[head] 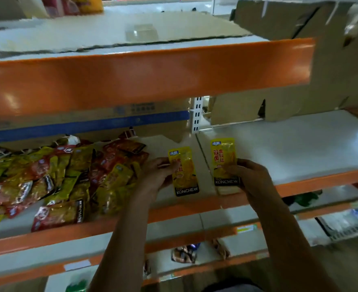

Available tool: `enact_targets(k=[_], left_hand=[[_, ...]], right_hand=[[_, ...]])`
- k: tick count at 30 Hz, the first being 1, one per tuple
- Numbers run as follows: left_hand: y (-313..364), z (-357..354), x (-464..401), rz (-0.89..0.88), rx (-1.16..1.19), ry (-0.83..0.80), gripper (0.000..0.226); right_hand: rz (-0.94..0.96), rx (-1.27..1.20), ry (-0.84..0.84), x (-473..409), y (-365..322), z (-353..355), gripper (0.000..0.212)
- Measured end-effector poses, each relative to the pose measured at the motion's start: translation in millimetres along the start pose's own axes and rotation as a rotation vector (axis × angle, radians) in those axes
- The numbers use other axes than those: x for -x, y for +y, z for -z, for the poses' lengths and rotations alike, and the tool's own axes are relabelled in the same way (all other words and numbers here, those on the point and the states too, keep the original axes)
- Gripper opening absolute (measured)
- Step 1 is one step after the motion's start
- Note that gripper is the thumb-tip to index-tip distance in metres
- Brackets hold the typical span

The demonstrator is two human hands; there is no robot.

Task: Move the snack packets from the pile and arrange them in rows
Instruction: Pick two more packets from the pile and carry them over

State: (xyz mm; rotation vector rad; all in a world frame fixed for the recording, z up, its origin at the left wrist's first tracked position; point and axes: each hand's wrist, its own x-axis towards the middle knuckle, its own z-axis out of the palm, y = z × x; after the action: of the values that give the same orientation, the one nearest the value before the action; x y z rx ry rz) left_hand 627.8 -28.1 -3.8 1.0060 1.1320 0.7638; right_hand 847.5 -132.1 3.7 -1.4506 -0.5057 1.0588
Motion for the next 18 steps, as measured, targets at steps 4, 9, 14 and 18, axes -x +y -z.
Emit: enact_targets(k=[4, 9, 14, 18], left_hand=[[-9, -67, -14, -0.030, 0.031, 0.070, 0.014], [-10, -139, -31, -0.082, -0.022, 0.199, 0.007], [-1, -175, -63, -0.070, -0.090, 0.319, 0.017], [3, -187, -87, -0.120, -0.150, 0.358, 0.005]], right_hand=[[0.014, 0.137, -0.058, -42, -22, 53, 0.053], [0.002, 0.154, -0.081, -82, -48, 103, 0.033], [-0.021, 0.182, -0.129, -110, -51, 131, 0.036], [-0.018, 0.176, -0.139, -134, -57, 139, 0.027]])
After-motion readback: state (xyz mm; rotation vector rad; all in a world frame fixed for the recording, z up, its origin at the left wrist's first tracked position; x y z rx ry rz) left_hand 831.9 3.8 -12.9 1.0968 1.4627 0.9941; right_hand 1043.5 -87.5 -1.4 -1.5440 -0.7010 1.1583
